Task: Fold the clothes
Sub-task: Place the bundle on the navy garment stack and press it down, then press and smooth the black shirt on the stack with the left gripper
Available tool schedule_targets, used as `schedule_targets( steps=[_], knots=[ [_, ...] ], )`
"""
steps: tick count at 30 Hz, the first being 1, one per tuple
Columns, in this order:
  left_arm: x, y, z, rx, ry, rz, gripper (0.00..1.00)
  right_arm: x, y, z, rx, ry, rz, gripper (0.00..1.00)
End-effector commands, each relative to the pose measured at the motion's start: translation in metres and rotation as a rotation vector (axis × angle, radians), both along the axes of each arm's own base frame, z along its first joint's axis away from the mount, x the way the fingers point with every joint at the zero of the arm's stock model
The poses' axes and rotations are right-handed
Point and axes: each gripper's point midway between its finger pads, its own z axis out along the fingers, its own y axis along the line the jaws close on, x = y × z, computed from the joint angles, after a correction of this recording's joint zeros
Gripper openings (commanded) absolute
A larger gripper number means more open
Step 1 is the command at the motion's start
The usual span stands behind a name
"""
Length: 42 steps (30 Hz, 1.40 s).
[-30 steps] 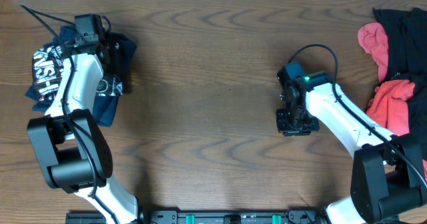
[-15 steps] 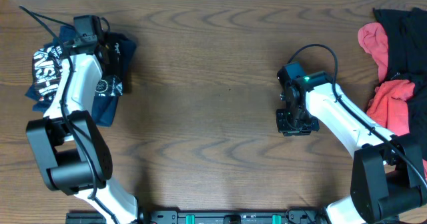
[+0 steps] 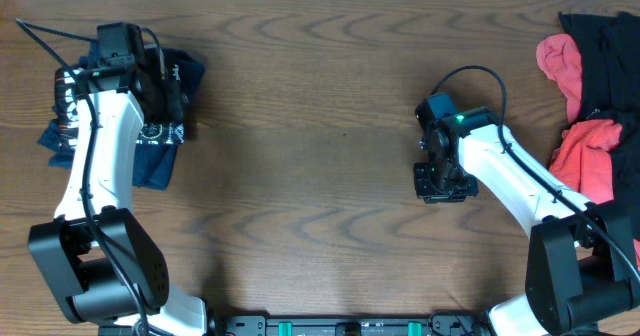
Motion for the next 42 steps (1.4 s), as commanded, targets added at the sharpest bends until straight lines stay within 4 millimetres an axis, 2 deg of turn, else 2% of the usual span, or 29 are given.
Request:
schedule_targets(
  steps=[1,10,11,13,15,16,19,22,25,28,31,35,38,42],
  knots=[
    [-0.011,-0.017,-0.008,-0.060,0.053,-0.025,0.13,0.002,-0.004,0.003,-0.003,-0.010,0.002,0.23],
    [-0.023,-0.031,-0.031,-0.066,0.099,-0.054,0.14,0.001,-0.004,0.003,-0.004,-0.006,0.009,0.23],
    [-0.022,-0.031,-0.031,-0.065,0.096,-0.055,0.21,0.001,-0.004,0.003,-0.003,-0.006,0.009,0.23],
    [-0.017,-0.029,-0.028,-0.057,0.072,-0.054,0.49,0.001,-0.004,0.003,-0.004,-0.006,0.010,0.23],
    [-0.007,-0.027,-0.016,-0.043,0.025,-0.052,0.60,0.000,-0.004,0.003,-0.004,-0.004,0.009,0.23],
    [-0.001,-0.026,-0.007,-0.038,-0.009,-0.053,0.63,0.000,-0.004,0.003,-0.004,-0.004,0.010,0.23],
    [0.025,-0.022,0.028,-0.013,-0.162,-0.056,0.78,0.000,-0.004,0.003,-0.004,-0.005,0.009,0.23],
    [0.051,-0.015,0.056,0.027,-0.315,-0.046,0.80,0.000,-0.004,0.003,-0.004,-0.005,0.009,0.23],
    [0.068,-0.001,0.062,0.095,-0.378,-0.010,0.81,0.000,-0.004,0.003,-0.004,-0.004,0.009,0.23],
    [0.078,0.008,0.050,0.126,-0.375,0.012,0.81,0.000,-0.004,0.003,-0.004,-0.004,0.009,0.23],
    [0.083,0.017,0.025,0.156,-0.329,0.033,0.82,0.000,-0.004,0.003,-0.004,-0.003,0.009,0.24],
    [0.090,0.027,0.001,0.172,-0.300,0.054,0.83,-0.002,-0.005,0.003,-0.006,0.003,0.009,0.24],
    [0.097,0.030,-0.010,0.174,-0.303,0.058,0.83,-0.002,-0.005,0.003,-0.006,0.005,0.009,0.24],
    [0.104,0.031,-0.013,0.173,-0.322,0.058,0.81,-0.002,-0.005,0.003,-0.006,0.003,0.009,0.23]
  ],
)
